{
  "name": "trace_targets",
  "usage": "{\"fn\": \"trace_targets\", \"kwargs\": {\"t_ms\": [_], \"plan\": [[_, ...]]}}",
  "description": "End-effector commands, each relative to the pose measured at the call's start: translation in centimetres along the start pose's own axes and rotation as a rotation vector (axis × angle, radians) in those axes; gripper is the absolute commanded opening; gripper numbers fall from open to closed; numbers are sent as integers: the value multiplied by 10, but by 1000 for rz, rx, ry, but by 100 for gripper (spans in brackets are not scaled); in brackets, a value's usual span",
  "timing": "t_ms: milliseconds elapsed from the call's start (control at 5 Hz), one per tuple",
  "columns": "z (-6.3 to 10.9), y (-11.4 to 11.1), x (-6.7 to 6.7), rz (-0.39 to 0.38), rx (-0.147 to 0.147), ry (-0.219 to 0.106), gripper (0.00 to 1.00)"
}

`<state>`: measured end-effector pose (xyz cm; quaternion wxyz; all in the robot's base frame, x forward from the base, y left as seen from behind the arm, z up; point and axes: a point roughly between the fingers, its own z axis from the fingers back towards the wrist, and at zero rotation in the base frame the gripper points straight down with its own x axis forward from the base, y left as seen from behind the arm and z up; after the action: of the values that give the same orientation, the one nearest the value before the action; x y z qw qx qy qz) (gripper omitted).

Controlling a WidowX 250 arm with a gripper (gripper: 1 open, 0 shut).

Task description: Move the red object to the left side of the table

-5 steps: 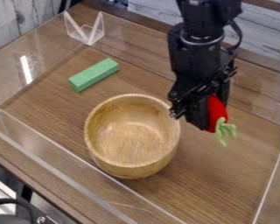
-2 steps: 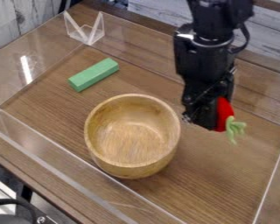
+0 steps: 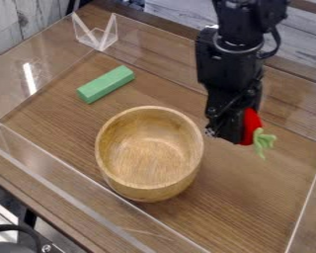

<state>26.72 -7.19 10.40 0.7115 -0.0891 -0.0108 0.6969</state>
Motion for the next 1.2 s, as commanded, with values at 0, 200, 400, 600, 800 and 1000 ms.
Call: {"fn": "trace_targets", "kwargs": {"t_ms": [0, 200, 400, 600, 800, 1000], "plan": [[6, -3, 2, 24, -49, -1, 0], [4, -1, 5, 47, -54, -10, 0], [16, 7, 3, 97, -61, -21, 0], [25, 13, 2, 142, -72, -31, 0], [31, 20, 2, 182, -84, -43, 0], [21, 19, -4, 163, -92, -46, 0]]}}
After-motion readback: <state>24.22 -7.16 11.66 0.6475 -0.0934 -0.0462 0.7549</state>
